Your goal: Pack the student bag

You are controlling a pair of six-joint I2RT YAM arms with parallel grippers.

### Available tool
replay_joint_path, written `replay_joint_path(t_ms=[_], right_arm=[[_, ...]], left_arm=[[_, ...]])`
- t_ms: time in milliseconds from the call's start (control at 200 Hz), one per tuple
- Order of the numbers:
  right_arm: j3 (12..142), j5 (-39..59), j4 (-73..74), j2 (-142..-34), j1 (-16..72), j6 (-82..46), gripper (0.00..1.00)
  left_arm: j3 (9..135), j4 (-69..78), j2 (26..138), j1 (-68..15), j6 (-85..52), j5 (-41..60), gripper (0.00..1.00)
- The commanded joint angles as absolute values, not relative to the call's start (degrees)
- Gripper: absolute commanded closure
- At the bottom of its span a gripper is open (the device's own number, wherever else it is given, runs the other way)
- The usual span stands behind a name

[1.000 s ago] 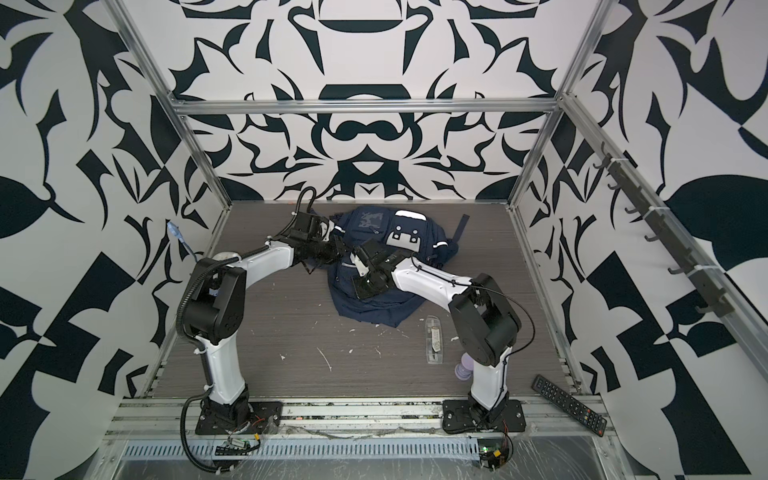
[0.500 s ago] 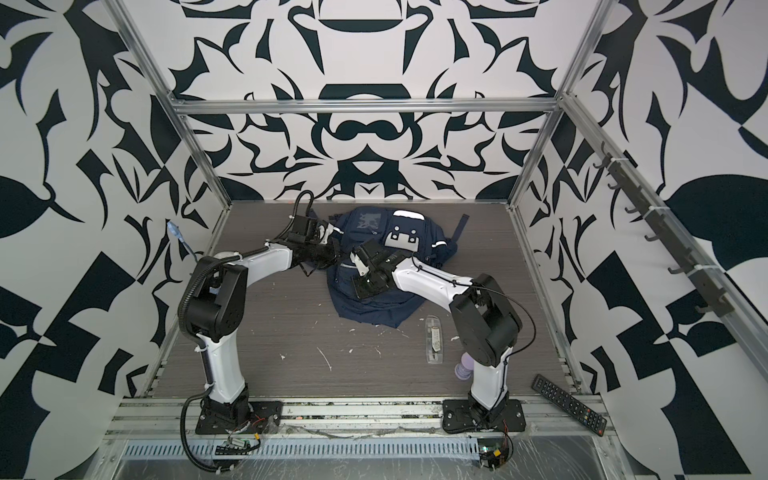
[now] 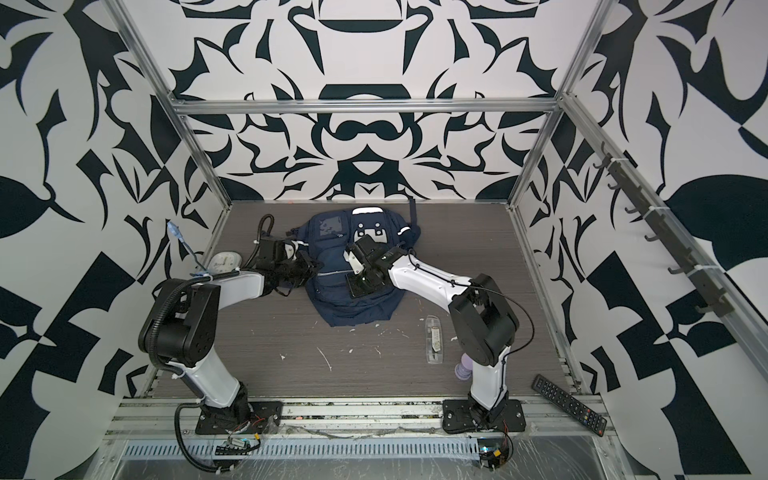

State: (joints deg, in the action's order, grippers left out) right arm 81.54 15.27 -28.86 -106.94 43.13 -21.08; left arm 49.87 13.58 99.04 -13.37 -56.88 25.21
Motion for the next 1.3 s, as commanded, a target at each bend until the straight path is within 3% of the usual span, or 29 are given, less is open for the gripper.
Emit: replay_joint_path(t_ms=[0, 410, 745, 975, 1155, 1295], right_arm=[[86.4, 17.1, -29.4, -108.7, 45.8, -21.1, 1.0], [98.4, 19.2, -28.7, -118.8, 49.8, -23.3, 1.0], [88.2, 17.1, -26.1, -111.4, 46.3, -24.3, 1.0], [78.5, 16.0, -25.1, -104.5, 44.0, -24.3, 1.0], [71.5, 15.1, -24.6, -99.6, 42.6, -24.3, 1.0], [68.1, 14.9, -24.6, -97.1, 40.6, -23.9, 1.0]], left_arm=[[49.9, 17.6, 97.8, -15.7, -61.3, 23.7, 1.0], [47.3, 18.6, 94.1, -17.1, -63.6, 20.6, 1.0], [44.1, 22.0, 93.0, -18.2, -65.8, 20.9, 0.78], [46.5, 15.8, 91.1, -19.1, -59.4, 19.7, 0.48], [56.9, -0.2, 94.0, -18.9, -48.0, 16.7, 0.44], [65.5, -6.5, 100.8, -18.9, -42.7, 20.4, 0.46]])
